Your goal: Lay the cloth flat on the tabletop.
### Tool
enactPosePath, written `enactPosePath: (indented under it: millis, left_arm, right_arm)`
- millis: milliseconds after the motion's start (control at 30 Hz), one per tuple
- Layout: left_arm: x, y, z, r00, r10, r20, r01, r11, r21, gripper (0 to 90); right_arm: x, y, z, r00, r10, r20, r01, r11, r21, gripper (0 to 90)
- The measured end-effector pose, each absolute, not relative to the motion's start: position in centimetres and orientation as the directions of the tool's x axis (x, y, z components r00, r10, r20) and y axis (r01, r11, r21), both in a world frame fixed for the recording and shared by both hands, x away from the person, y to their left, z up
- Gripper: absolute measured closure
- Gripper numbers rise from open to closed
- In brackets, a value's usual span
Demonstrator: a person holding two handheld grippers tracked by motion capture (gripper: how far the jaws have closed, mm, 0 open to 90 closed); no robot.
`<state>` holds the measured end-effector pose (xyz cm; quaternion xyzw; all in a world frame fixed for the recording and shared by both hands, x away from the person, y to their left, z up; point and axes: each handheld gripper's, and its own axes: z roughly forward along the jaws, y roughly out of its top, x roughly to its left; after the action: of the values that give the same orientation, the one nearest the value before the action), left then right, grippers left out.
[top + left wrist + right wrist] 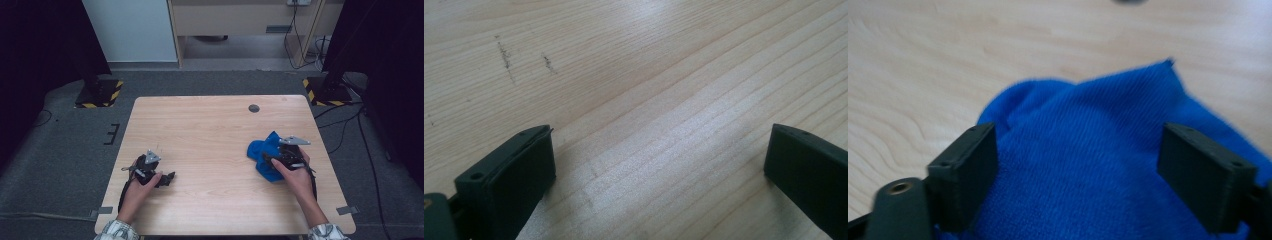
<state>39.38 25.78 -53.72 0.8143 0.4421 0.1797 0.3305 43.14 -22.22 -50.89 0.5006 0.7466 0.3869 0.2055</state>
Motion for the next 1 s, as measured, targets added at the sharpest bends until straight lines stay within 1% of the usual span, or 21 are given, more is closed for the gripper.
enactPosePath:
  millis: [67, 133, 167, 200, 267, 400, 433, 467, 600, 633, 700, 767, 867, 933, 967, 1000]
  left_arm:
    - [39.4, 25.8, -53.7, 0.545, 0.839, 0.000, 0.601, -0.391, 0.697, 0.0]
    - [39.4, 25.8, -53.7, 0.544, 0.839, 0.000, 0.601, -0.390, 0.697, 0.0]
    - [39.4, 25.8, -53.7, 0.544, 0.839, 0.000, 0.601, -0.390, 0.697, 0.0]
    - [39.4, 25.8, -53.7, 0.545, 0.839, 0.001, 0.601, -0.391, 0.697, 0.0]
    - [39.4, 25.8, -53.7, 0.545, 0.839, 0.001, 0.601, -0.391, 0.697, 0.0]
    - [39.4, 25.8, -53.7, 0.544, 0.839, 0.001, 0.601, -0.391, 0.698, 0.0]
    - [39.4, 25.8, -53.7, 0.544, 0.839, 0.002, 0.600, -0.391, 0.698, 0.0]
    - [39.4, 25.8, -53.7, 0.544, 0.839, 0.002, 0.600, -0.390, 0.698, 0.0]
    - [39.4, 25.8, -53.7, 0.544, 0.839, 0.002, 0.600, -0.391, 0.698, 0.0]
    - [39.4, 25.8, -53.7, 0.544, 0.839, 0.002, 0.600, -0.391, 0.698, 0.0]
    - [39.4, 25.8, -53.7, 0.544, 0.839, 0.002, 0.600, -0.391, 0.698, 0.0]
    - [39.4, 25.8, -53.7, 0.544, 0.839, 0.002, 0.600, -0.391, 0.698, 0.0]
    - [39.4, 25.8, -53.7, 0.544, 0.839, 0.002, 0.600, -0.391, 0.698, 0.0]
    - [39.4, 25.8, -53.7, 0.544, 0.839, 0.002, 0.600, -0.391, 0.698, 0.0]
    - [39.4, 25.8, -53.7, 0.544, 0.839, 0.002, 0.600, -0.390, 0.698, 0.0]
    - [39.4, 25.8, -53.7, 0.544, 0.839, 0.001, 0.600, -0.390, 0.698, 0.0]
  right_arm:
    - [43.3, -22.0, -51.6, -0.424, 0.903, 0.074, 0.616, 0.227, 0.754, 14.2]
    - [43.3, -21.8, -52.0, -0.435, 0.899, 0.059, 0.631, 0.257, 0.732, 17.4]
    - [43.3, -21.8, -52.0, -0.435, 0.899, 0.059, 0.631, 0.257, 0.732, 17.4]
    - [43.3, -21.7, -52.4, -0.430, 0.901, 0.056, 0.646, 0.264, 0.716, 20.7]
    - [43.2, -21.7, -52.7, -0.440, 0.896, 0.061, 0.645, 0.268, 0.715, 26.4]
    - [43.2, -22.0, -53.0, -0.465, 0.882, 0.071, 0.635, 0.277, 0.721, 34.1]
    - [43.2, -22.0, -53.0, -0.465, 0.882, 0.071, 0.635, 0.277, 0.721, 34.1]
    - [43.2, -22.3, -53.0, -0.478, 0.874, 0.085, 0.631, 0.275, 0.726, 44.1]
    - [42.9, -22.1, -53.0, -0.510, 0.852, 0.115, 0.622, 0.273, 0.734, 63.7]
    - [42.9, -22.1, -53.0, -0.510, 0.852, 0.115, 0.622, 0.273, 0.734, 63.7]
    - [42.8, -22.0, -52.9, -0.516, 0.847, 0.128, 0.622, 0.268, 0.736, 68.2]
    - [42.7, -22.0, -52.7, -0.527, 0.839, 0.137, 0.610, 0.261, 0.748, 70.6]
    - [42.5, -22.0, -52.2, -0.536, 0.829, 0.163, 0.599, 0.237, 0.764, 71.1]
    - [41.9, -21.1, -51.3, -0.572, 0.805, 0.155, 0.560, 0.246, 0.791, 71.0]
    - [41.9, -21.1, -51.3, -0.572, 0.805, 0.155, 0.560, 0.246, 0.791, 71.0]
    - [41.4, -20.3, -50.7, -0.603, 0.786, 0.139, 0.533, 0.266, 0.803, 71.0]
